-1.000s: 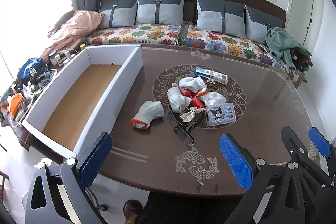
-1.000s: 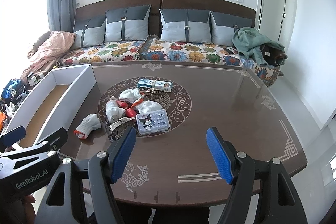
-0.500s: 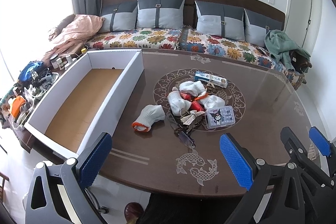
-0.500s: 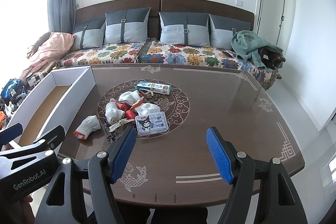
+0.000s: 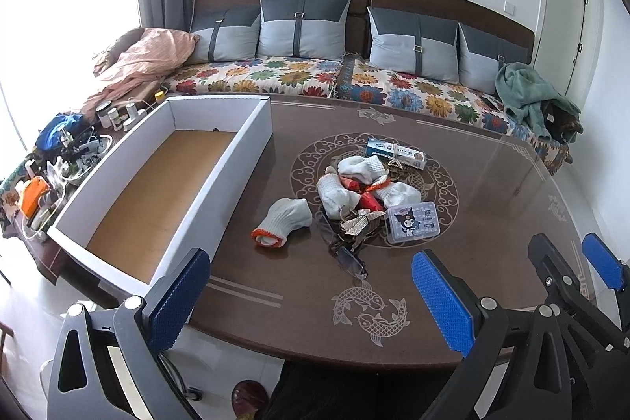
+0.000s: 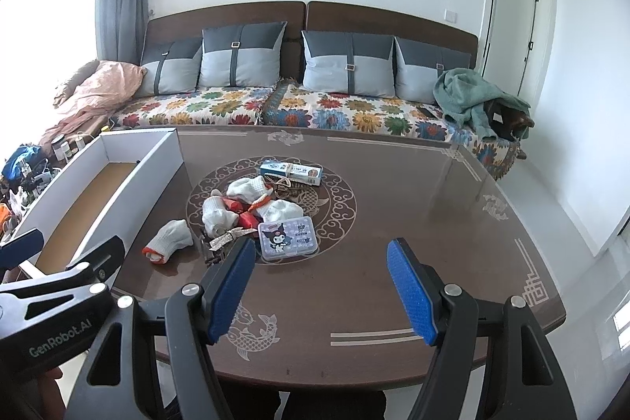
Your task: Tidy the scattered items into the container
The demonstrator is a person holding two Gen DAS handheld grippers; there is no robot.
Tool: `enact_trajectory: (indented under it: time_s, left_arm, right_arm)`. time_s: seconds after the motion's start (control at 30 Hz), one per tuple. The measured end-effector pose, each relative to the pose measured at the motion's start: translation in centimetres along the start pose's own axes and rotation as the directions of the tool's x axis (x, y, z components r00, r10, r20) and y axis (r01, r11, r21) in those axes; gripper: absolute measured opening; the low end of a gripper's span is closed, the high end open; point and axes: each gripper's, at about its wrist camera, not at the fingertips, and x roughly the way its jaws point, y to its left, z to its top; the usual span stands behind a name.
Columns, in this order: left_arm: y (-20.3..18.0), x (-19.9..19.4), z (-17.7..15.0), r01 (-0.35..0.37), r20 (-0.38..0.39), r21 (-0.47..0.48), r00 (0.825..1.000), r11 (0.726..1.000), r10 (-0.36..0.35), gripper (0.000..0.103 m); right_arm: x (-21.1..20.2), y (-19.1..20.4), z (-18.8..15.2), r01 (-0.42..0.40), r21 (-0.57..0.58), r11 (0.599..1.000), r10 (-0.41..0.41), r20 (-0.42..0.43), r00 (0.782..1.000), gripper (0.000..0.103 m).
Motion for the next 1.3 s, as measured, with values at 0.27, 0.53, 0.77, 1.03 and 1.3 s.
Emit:
enact_trajectory:
  time_s: [0.27, 0.53, 0.77, 1.03, 1.3]
  left_arm:
    - [0.2, -0.4, -0.2, 0.004, 0.004, -0.004, 1.000, 1.000, -0.004, 0.103]
    - [0.4, -0.6, -0.2, 0.003, 0.008, 0.000, 1.000, 1.000, -0.003, 0.103]
    - [0.3, -0.9, -0.1, 0.002, 0.009, 0.001, 1.000, 1.000, -0.002, 0.103]
    - [0.4, -1.2, -0.3, -0.002, 0.012, 0.001, 1.000, 1.000, 0.002, 0.103]
    - [1.2, -0.8, -0.6, -0.032, 0.008, -0.009, 0.999, 0.999, 0.032, 0.103]
  right_arm:
    - [-0.6, 0.1, 0.0, 0.003, -0.006, 1.000, -0.003, 0.006, 1.000, 0.071]
    - [-1.1, 0.2, 0.1, 0.004, -0.011, 1.000, -0.004, 0.017, 1.000, 0.071]
    - [-1.4, 0.2, 0.2, 0.006, -0.015, 1.000, -0.006, 0.021, 1.000, 0.071]
    - [-1.6, 0.3, 0.2, 0.002, -0.019, 1.000, -0.002, 0.024, 1.000, 0.071]
    - [-2.7, -0.7, 0.2, 0.004, 0.030, 1.000, -0.007, 0.078, 0.997, 0.071]
